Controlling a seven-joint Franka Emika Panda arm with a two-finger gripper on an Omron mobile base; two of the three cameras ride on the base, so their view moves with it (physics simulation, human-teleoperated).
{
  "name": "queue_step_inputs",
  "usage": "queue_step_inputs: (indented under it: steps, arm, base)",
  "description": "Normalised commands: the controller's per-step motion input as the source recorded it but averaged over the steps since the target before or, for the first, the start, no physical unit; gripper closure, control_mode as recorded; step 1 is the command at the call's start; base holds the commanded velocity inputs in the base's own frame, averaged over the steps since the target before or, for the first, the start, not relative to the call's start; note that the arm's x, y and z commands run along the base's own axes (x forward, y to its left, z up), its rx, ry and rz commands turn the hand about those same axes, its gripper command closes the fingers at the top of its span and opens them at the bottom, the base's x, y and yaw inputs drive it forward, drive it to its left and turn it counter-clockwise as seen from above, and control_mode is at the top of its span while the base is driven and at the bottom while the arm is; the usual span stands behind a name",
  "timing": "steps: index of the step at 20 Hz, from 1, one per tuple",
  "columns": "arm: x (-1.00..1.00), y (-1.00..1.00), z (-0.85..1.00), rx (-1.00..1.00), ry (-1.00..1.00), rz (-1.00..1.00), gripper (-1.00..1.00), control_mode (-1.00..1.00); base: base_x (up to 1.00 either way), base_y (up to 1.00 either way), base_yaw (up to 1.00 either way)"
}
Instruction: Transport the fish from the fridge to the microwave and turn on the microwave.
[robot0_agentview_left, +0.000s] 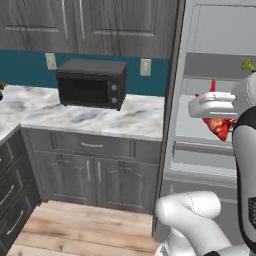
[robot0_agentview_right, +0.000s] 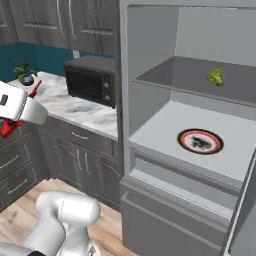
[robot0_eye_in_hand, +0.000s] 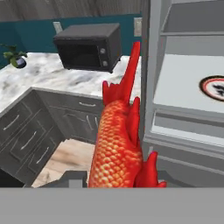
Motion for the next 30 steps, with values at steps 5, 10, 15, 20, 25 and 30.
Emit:
queue_step_inputs:
  steps: [5,10,15,20,25,30]
  arm:
    - [0.00,0.00,0.00,0.00,0.00,0.00,1.00,1.00]
    - [0.00,0.00,0.00,0.00,0.00,0.00,1.00,1.00]
    - [0.00,0.00,0.00,0.00,0.00,0.00,1.00,1.00]
    - [0.00,0.00,0.00,0.00,0.00,0.00,1.00,1.00]
    - [0.00,0.00,0.00,0.00,0.00,0.00,1.00,1.00]
    - [0.00,0.00,0.00,0.00,0.00,0.00,1.00,1.00]
  base:
    - [-0.19,0.56,0.49]
    - [-0.03,0.40,0.51]
    - [-0.02,0.30,0.56]
    - [-0.03,0.29,0.57]
    - [0.00,0.31,0.54]
    - [0.02,0.22,0.46]
